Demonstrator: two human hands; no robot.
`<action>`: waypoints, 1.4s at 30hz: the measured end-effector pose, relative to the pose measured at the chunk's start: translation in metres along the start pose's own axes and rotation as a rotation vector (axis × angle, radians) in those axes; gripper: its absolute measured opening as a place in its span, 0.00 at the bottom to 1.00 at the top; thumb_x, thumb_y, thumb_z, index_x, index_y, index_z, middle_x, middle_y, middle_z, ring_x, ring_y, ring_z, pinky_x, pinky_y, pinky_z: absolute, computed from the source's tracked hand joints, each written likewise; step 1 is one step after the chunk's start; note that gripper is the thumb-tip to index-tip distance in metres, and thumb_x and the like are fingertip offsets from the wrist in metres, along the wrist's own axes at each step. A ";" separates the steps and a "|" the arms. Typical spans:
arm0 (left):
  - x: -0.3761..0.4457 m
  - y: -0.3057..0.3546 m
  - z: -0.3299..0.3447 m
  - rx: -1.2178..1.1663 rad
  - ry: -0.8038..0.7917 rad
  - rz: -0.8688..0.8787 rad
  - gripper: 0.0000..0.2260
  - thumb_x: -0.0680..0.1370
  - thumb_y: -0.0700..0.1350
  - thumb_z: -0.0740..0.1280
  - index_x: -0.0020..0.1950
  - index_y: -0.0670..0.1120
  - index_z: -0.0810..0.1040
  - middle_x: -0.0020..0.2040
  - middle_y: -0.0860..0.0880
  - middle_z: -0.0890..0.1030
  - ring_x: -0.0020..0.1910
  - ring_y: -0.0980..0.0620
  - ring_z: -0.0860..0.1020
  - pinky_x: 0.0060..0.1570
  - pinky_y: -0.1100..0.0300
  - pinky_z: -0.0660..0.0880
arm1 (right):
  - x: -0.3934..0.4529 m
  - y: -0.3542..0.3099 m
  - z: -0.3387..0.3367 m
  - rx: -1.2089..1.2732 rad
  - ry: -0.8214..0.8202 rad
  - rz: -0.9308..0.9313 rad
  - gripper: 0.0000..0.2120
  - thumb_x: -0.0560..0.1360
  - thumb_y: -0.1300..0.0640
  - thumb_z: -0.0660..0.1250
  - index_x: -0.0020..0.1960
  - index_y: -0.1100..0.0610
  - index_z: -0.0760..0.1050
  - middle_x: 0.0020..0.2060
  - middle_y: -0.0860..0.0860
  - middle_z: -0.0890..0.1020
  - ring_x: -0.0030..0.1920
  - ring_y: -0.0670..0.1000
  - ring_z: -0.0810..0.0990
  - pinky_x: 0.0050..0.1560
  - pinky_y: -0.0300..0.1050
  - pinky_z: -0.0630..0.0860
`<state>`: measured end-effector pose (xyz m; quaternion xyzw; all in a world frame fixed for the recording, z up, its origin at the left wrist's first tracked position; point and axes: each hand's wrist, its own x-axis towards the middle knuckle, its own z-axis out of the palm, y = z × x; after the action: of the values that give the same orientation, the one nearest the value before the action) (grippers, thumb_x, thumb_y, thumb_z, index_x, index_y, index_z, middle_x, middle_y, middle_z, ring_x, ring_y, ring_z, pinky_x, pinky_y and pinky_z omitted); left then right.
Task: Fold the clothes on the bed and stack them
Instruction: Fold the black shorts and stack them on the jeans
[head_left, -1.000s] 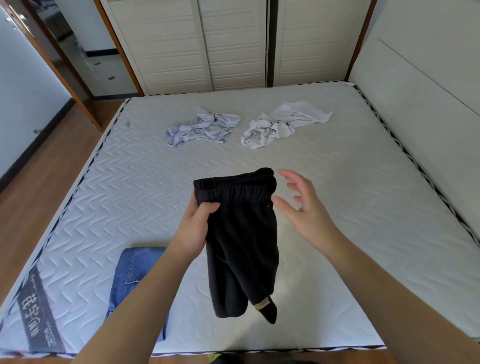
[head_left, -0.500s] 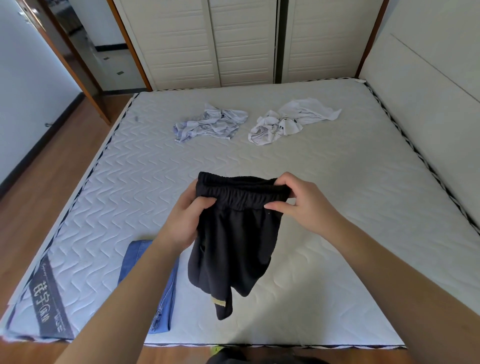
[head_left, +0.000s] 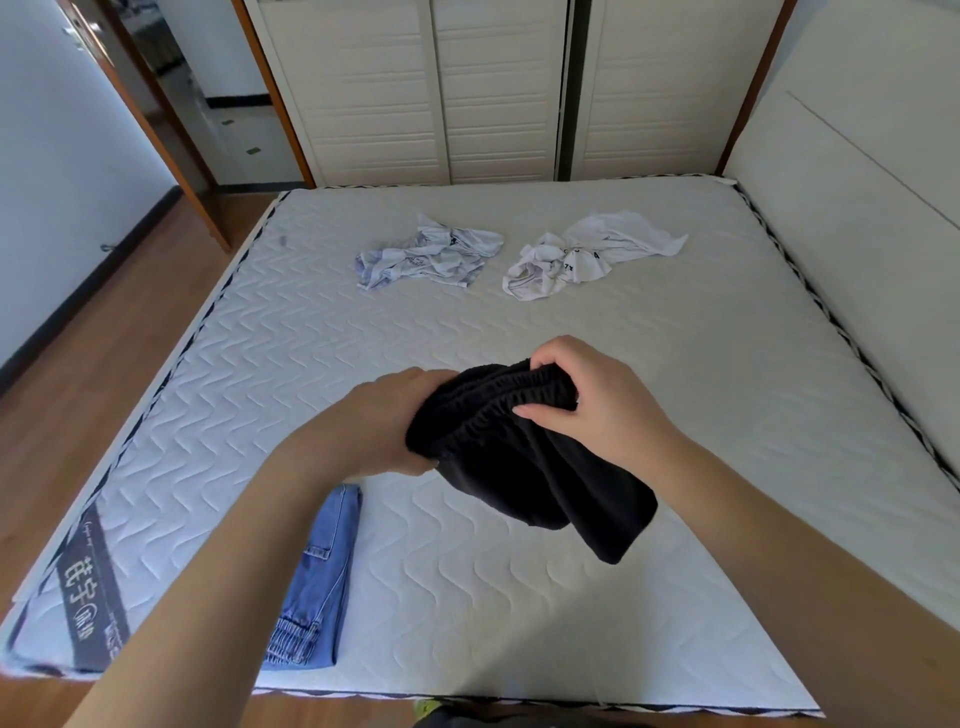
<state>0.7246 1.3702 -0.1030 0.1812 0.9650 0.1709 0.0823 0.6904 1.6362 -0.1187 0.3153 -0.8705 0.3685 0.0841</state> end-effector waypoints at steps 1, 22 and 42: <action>0.004 0.005 0.003 0.072 -0.005 -0.008 0.41 0.65 0.51 0.75 0.74 0.60 0.61 0.63 0.56 0.74 0.62 0.53 0.73 0.62 0.53 0.70 | 0.001 -0.001 0.000 -0.016 -0.005 -0.001 0.16 0.71 0.47 0.74 0.53 0.48 0.71 0.46 0.37 0.74 0.43 0.39 0.75 0.43 0.30 0.70; 0.038 0.036 0.005 0.014 -0.080 0.072 0.15 0.78 0.55 0.67 0.61 0.49 0.72 0.48 0.51 0.79 0.47 0.50 0.75 0.46 0.57 0.69 | -0.092 0.099 0.057 0.471 -0.144 0.817 0.11 0.80 0.45 0.62 0.62 0.40 0.71 0.55 0.45 0.80 0.54 0.45 0.81 0.63 0.54 0.75; 0.022 0.075 -0.046 -0.200 -0.004 0.096 0.14 0.69 0.46 0.69 0.43 0.67 0.73 0.40 0.61 0.78 0.41 0.62 0.76 0.40 0.71 0.68 | -0.145 0.159 0.105 0.980 -0.077 1.228 0.32 0.80 0.32 0.45 0.73 0.50 0.67 0.56 0.51 0.82 0.71 0.54 0.70 0.76 0.57 0.54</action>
<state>0.7179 1.4299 -0.0352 0.2184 0.9332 0.2697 0.0936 0.7163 1.7178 -0.3417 -0.2083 -0.6294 0.6799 -0.3134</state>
